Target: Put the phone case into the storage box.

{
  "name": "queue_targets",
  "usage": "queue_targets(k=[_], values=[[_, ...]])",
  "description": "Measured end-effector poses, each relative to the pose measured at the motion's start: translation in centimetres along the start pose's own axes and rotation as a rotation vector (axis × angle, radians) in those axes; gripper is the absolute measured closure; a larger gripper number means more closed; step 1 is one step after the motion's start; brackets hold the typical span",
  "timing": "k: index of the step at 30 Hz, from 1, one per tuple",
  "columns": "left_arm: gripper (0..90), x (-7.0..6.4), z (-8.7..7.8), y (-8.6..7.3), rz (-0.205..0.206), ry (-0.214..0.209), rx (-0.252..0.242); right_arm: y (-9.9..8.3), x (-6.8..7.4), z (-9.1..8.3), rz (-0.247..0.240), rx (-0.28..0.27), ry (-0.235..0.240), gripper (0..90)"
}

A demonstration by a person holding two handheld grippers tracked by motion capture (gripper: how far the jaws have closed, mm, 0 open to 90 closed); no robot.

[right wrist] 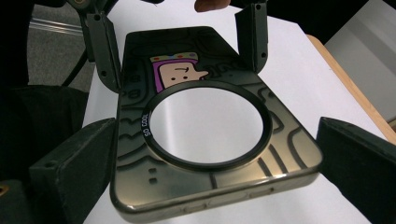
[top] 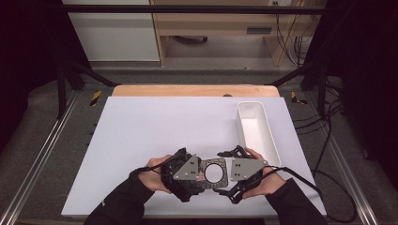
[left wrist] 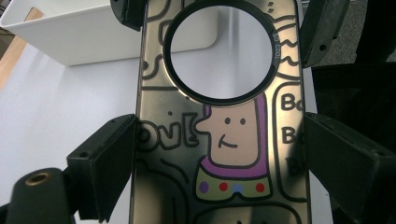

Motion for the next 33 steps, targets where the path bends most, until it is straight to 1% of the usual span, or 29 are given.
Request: queue_targets(k=[8,12,20,25,33], values=[[11.4,-0.14,-0.01,0.04,0.015,-0.011,-0.011,0.03,0.14,0.33,0.002,-0.021,0.035,2.3],[11.4,-0.21,-0.02,-0.01,0.017,-0.020,-0.009,0.02,0.24,0.52,0.007,-0.031,0.060,2.9],[11.4,-0.20,-0.02,-0.08,0.019,-0.026,-0.010,0.01,0.30,0.71,0.005,-0.051,0.099,7.7],[11.4,-0.23,-0.06,-0.14,0.017,-0.033,-0.017,0.07,0.36,0.67,-0.002,-0.064,0.110,9.2],[11.4,-0.22,-0.05,-0.30,0.013,-0.046,-0.014,0.07,0.43,0.69,-0.002,-0.069,0.123,10.0]])
Point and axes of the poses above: each handheld gripper's, and its own axes: z roughly forward along the jaws, y roughly out of its top, x roughly to its left, the point moved 6 cm from there along z, roughly forward along the jaws, and after that the axes turned 1 degree about -x, right-handed, at the moved point
